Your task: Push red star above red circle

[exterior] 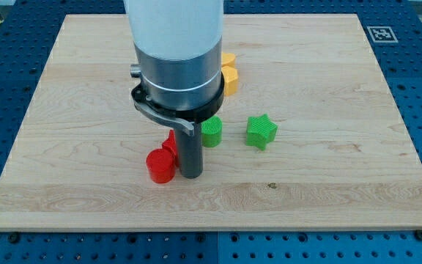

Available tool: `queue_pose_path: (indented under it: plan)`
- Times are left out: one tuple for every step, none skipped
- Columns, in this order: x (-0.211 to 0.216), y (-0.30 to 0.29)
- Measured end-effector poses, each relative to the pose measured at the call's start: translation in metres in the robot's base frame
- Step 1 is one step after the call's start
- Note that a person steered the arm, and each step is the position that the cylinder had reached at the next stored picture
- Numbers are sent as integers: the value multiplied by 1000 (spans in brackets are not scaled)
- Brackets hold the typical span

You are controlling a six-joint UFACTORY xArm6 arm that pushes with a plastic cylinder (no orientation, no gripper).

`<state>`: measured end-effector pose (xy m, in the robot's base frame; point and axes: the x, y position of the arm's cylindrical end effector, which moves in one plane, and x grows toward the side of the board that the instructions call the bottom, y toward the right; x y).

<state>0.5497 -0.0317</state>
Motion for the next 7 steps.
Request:
queue_pose_path:
  plan:
    - [0,12]
    - [0,15]
    - [-4,15]
    - [-21,15]
    - [-27,12]
    - [-28,-5]
    - [-28,-16]
